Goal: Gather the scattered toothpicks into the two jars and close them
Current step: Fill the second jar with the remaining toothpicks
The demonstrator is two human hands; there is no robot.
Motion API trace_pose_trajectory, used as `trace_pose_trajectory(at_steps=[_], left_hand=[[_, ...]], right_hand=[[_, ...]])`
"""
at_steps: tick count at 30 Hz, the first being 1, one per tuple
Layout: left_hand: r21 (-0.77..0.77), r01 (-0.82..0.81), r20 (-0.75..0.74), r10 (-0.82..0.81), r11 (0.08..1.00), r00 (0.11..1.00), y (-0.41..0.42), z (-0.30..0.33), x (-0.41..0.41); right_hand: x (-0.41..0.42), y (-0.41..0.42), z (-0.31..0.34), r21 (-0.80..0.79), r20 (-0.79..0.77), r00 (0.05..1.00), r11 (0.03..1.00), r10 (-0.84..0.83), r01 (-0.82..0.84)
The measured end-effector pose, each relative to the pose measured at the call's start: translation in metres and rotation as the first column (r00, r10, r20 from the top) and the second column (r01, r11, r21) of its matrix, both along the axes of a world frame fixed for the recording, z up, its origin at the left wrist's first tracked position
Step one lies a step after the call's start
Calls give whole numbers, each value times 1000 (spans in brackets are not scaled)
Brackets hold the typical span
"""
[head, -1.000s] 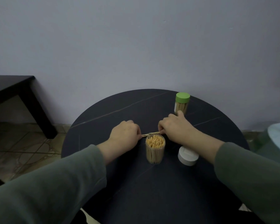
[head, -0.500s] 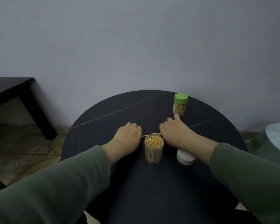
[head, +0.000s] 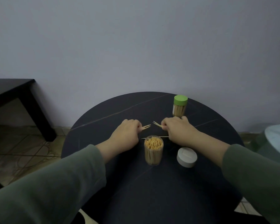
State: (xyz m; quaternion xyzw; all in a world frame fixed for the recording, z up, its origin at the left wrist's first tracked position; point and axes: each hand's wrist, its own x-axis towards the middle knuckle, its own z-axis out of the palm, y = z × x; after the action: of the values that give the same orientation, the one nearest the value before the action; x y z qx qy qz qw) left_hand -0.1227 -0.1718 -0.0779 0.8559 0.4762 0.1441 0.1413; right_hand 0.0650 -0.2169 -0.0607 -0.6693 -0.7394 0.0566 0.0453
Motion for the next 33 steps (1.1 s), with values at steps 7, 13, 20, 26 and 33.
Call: trace_pose_trajectory(at_steps=[7, 13, 20, 26, 33], left_hand=[[-282, 46, 613, 143, 958, 777, -26, 30, 8], [-406, 230, 798, 221, 884, 560, -48, 32, 12], [-480, 320, 771, 219, 817, 598, -62, 11, 10], [-450, 357, 749, 128, 818, 650, -62, 3, 1], [-388, 335, 731, 65, 859, 679, -57, -3, -10]], right_hand=[[-13, -21, 16, 24, -746, 663, 991, -71, 133], [-30, -43, 20, 35, -919, 394, 996, 0, 82], [-33, -55, 3, 34, -928, 372, 998, 14, 47], [-32, -61, -14, -7, -878, 479, 1000, -15, 19], [-24, -57, -14, 61, -814, 580, 998, 35, 27]])
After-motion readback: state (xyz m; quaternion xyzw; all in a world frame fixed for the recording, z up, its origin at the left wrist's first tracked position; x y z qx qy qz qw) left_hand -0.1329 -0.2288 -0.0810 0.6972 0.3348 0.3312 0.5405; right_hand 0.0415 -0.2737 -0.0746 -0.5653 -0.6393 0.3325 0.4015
